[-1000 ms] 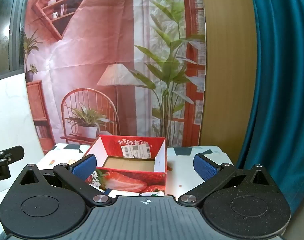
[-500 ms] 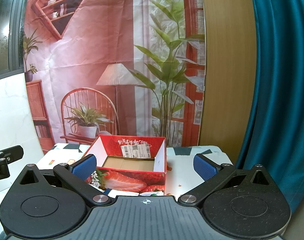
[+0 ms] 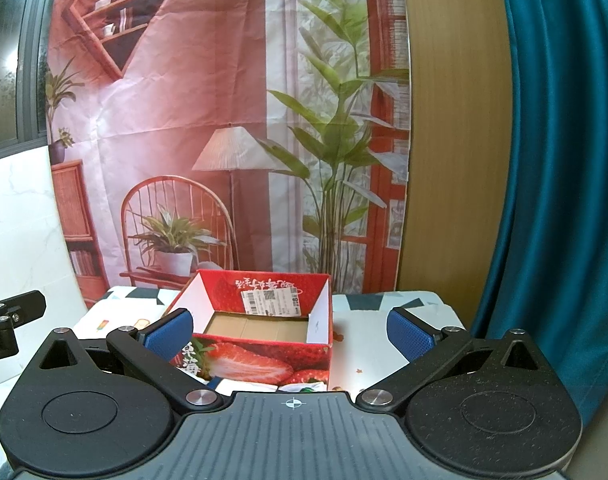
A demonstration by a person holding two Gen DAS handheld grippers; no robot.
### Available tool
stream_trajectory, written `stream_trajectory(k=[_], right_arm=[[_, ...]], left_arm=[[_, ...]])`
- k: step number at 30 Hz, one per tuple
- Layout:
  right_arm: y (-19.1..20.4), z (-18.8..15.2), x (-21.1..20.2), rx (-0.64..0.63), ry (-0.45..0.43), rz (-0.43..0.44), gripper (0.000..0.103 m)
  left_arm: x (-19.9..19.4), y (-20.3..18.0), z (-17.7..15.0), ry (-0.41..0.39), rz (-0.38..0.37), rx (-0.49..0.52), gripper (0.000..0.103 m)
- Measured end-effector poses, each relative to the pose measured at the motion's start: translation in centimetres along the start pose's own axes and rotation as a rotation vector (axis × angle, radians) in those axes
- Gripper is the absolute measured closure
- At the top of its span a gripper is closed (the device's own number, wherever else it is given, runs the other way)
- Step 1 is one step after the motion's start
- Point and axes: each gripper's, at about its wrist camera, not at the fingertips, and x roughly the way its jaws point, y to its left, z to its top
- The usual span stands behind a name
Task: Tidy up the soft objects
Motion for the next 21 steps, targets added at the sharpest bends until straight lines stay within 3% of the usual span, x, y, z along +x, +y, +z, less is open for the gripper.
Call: stream_trajectory(k=[21], right_arm=[[-0.27, -0.25, -0.02, -0.002, 0.002, 0.003, 0.000]], left_arm=[[0.00, 0.01, -0.16, 0.000, 0.000, -0.003, 0.000]])
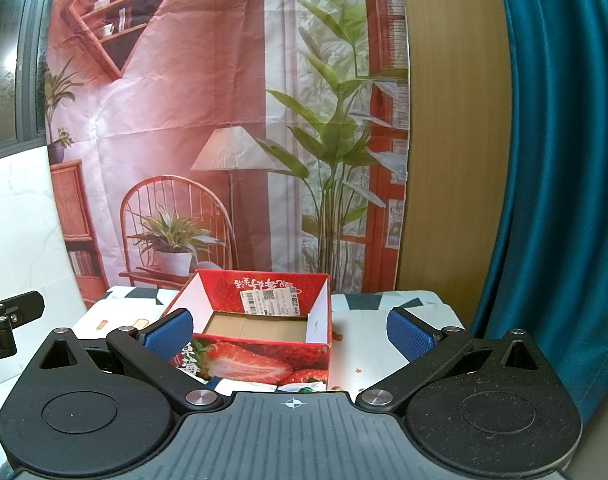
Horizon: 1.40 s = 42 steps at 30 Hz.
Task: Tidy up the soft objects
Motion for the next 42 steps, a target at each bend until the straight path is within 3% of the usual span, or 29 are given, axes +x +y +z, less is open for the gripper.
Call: stream_trajectory(k=[32, 42], right_arm=[[-0.3, 0.4, -0.3, 0.000, 0.004, 0.009, 0.000], [-1.8, -3.6, 3.3, 0.099, -0.016, 0.100, 0.000]], left_arm=[[0.2, -0.2, -0.3, 0.008, 0.004, 0.002, 0.000], [4.0, 1.3, -3.4, 0.047, 0.048, -0.023, 0.000]])
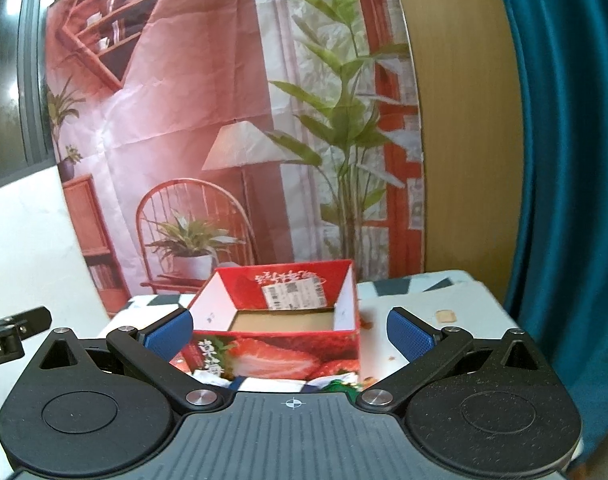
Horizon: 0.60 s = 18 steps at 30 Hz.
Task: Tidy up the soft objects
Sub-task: 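Lower both grippers toward the black eye mask in front of the box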
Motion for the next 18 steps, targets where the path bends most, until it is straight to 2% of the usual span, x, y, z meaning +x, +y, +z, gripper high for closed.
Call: stream_trajectory(k=[3, 4, 7, 9, 13, 18], right_arm=[[-0.4, -1.7, 1.4, 0.017, -0.015, 0.000, 0.000], [-0.4, -2.2, 1.8, 0.016, -0.026, 0.001, 0.000], [-0.2, -4.2, 3.3, -0.003, -0.053, 0.003, 0.000], [0.0, -5.2, 4.5, -0.018, -0.029, 0.003, 0.000], [-0.3, -7.3, 6.2, -0.011, 0.034, 0.078, 0.000], [0.4, -9.0, 7.1, -0.075, 0.042, 0.039, 0.000]], left_arm=[[2.1, 0.6, -1.4, 0.052, 0.019, 0.019, 0.000], [2.7, 0.8, -1.9, 0.083, 0.029, -0.003, 0.000], [4.3, 1.5, -3.6, 0.108, 0.035, 0.004, 0.000], [5.2, 1.9, -4.6, 0.129, 0.023, -0.006, 0.000], [6.6, 2.4, -6.1, 0.155, 0.005, -0.026, 0.000], [7.4, 2.6, -7.6, 0.175, 0.003, -0.037, 0.000]])
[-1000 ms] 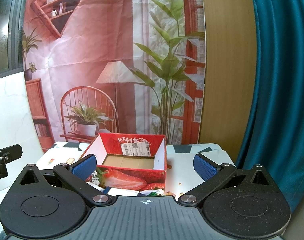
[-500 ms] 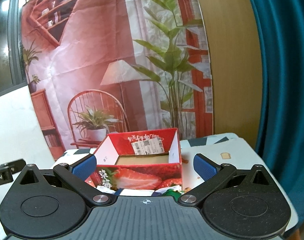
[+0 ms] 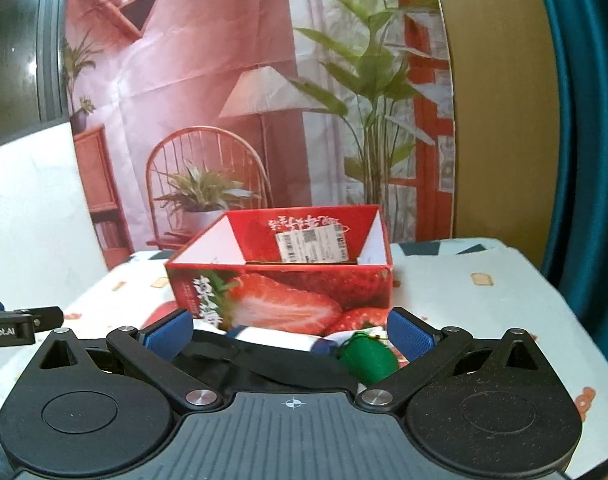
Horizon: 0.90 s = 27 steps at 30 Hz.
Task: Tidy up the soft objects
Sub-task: 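Lower both grippers toward the black eye mask in front of the box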
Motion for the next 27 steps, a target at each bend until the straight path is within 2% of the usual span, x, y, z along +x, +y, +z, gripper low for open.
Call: stream_trajectory(k=[5, 13, 20, 27], right_arm=[[-0.4, -0.9, 0.4, -0.005, -0.007, -0.035, 0.000], [-2.3, -2.5, 2.7, 0.067, 0.086, -0.024, 0.001], [-2.4, -4.1, 4.8, 0.081, 0.136, 0.030, 0.013], [-3.2, -5.2, 7.2, 0.113, 0.195, 0.050, 0.020]], left_arm=[[0.6, -0.2, -0.5, 0.012, -0.024, -0.017, 0.000], [2.1, -0.1, -1.4, 0.047, -0.048, -0.037, 0.004], [3.5, 0.6, -2.0, 0.063, -0.060, -0.105, 0.015], [5.8, -0.1, -2.7, 0.099, -0.084, -0.101, 0.019]])
